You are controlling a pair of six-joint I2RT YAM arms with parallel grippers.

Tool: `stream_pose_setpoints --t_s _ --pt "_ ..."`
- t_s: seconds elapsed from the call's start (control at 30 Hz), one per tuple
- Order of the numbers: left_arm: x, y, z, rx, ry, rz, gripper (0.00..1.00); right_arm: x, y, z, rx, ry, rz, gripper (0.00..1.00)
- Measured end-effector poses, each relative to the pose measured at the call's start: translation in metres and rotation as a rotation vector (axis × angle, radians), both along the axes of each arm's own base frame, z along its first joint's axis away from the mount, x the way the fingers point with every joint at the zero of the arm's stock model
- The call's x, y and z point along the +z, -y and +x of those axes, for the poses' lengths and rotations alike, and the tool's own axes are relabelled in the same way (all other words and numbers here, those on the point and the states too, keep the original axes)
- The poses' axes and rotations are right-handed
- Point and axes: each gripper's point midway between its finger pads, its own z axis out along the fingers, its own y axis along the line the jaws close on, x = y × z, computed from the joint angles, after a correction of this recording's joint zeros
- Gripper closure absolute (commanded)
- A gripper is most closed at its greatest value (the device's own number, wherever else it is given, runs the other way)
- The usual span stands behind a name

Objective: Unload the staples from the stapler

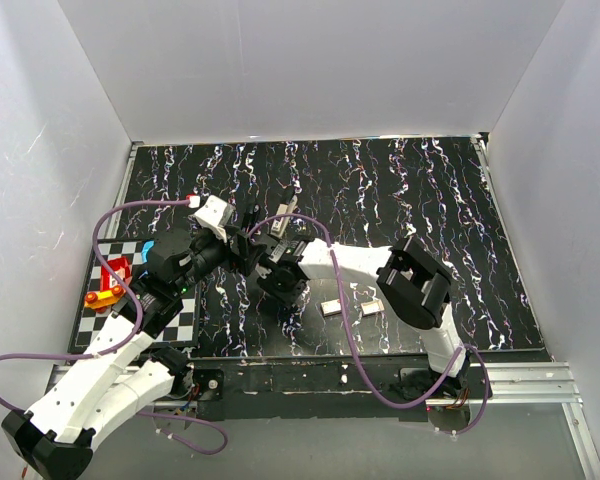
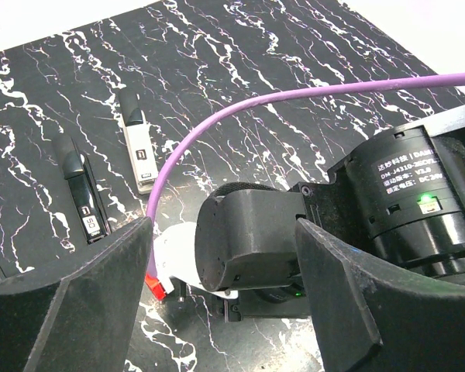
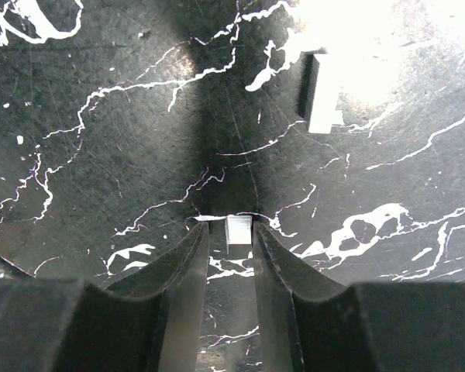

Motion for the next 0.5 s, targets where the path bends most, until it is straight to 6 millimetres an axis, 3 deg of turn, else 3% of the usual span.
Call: stream_pose_setpoints --t_s 0.27,0.5 --pt "0.0 0.0 0.0 0.0 0.0 0.0 0.26 -0.0005 0.0006 -0.001 -0.003 -0.005 -0.009 0.79" --pt "0.0 0.0 0.0 0.0 0.0 0.0 0.26 -0.0003 0.0004 -0.0001 -0.024 -0.002 -0.01 0.8"
